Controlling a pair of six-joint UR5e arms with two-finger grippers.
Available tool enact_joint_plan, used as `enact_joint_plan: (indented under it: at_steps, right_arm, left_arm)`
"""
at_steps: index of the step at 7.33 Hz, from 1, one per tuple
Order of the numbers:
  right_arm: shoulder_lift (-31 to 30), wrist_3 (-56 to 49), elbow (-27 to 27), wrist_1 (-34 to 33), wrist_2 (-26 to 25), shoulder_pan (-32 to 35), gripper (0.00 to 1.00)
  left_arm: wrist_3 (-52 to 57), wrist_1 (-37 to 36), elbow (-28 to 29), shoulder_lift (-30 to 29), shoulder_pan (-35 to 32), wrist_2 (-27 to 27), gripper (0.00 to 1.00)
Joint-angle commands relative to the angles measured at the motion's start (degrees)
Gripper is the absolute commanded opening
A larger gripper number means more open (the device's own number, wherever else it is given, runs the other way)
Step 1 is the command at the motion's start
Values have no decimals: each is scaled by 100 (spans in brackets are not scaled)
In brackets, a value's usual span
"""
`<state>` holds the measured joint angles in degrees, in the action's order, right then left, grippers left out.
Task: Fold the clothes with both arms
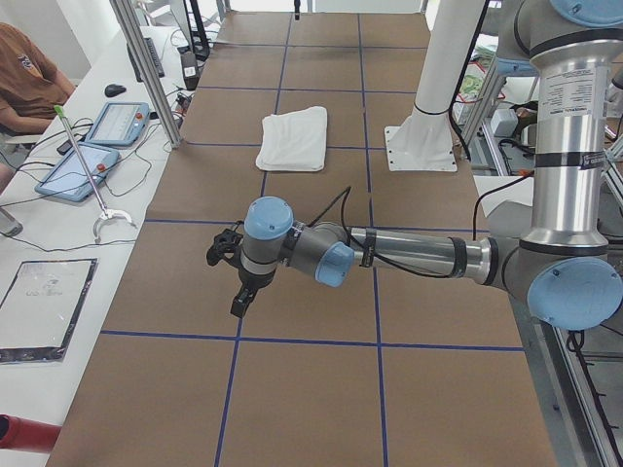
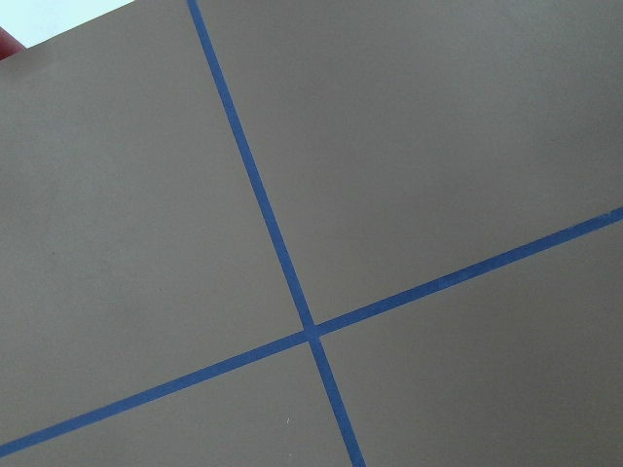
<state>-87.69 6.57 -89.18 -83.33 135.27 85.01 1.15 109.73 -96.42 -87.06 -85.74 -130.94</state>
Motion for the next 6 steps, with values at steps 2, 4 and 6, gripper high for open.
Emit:
enact_joint_plan:
  at_steps: [2, 4, 6]
  right_arm:
    - [15, -86, -47, -236, 17, 51, 100]
    - [50, -15, -20, -210, 0, 16, 100]
    - [50, -15, -20, -192, -26, 16, 100]
  left_arm:
    - [-18, 49, 71, -65, -4, -72, 100]
    - [-1, 58, 45, 31, -4, -98, 100]
    - [-1, 58, 106, 40, -4, -89, 100]
